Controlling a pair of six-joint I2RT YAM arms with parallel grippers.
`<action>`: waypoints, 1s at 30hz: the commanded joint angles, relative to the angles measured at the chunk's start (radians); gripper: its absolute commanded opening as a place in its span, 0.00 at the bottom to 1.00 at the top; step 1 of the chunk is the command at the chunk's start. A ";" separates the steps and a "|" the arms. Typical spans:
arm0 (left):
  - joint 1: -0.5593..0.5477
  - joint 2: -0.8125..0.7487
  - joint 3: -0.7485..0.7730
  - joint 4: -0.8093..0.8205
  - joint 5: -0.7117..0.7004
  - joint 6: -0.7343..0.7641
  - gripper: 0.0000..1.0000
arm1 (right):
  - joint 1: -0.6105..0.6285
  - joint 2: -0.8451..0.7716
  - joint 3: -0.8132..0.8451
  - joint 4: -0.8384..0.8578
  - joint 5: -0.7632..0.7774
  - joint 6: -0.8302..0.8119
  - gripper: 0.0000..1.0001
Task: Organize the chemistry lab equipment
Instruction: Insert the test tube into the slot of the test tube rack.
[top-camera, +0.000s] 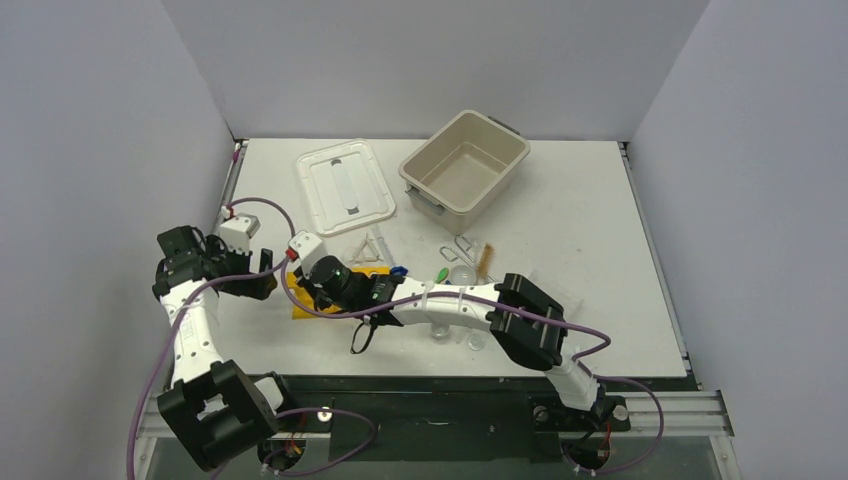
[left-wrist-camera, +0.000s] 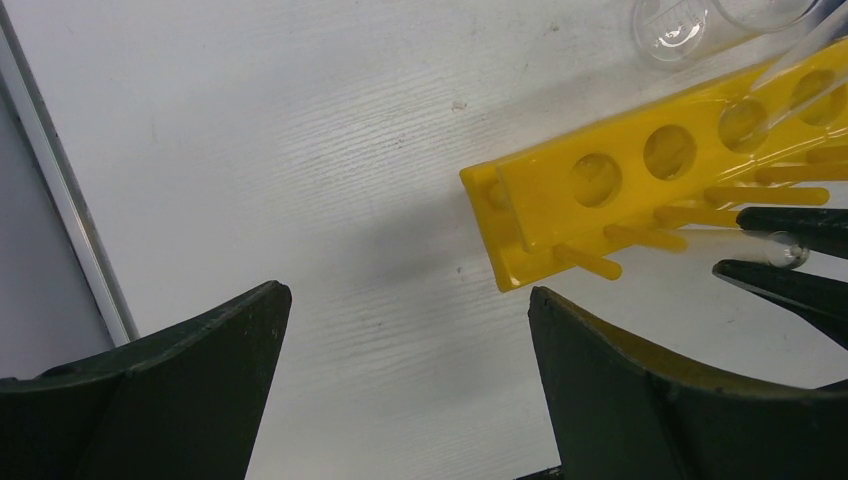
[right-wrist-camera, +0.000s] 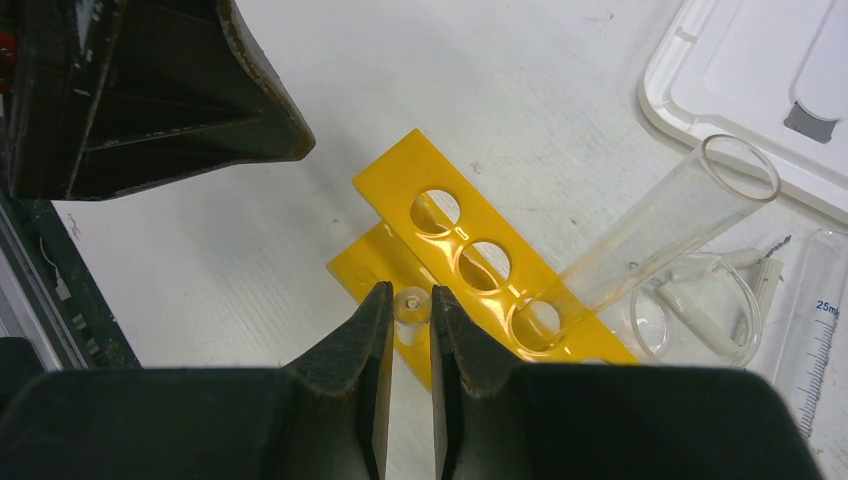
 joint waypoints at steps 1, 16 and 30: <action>0.013 0.004 0.041 0.003 0.027 0.018 0.89 | -0.009 0.006 0.005 0.024 0.004 0.007 0.00; 0.087 0.063 0.128 -0.064 0.118 -0.002 0.97 | -0.004 -0.008 -0.043 0.035 0.014 0.021 0.43; 0.091 0.042 0.239 -0.182 0.203 0.008 0.97 | -0.027 -0.323 -0.200 -0.038 0.063 0.056 0.44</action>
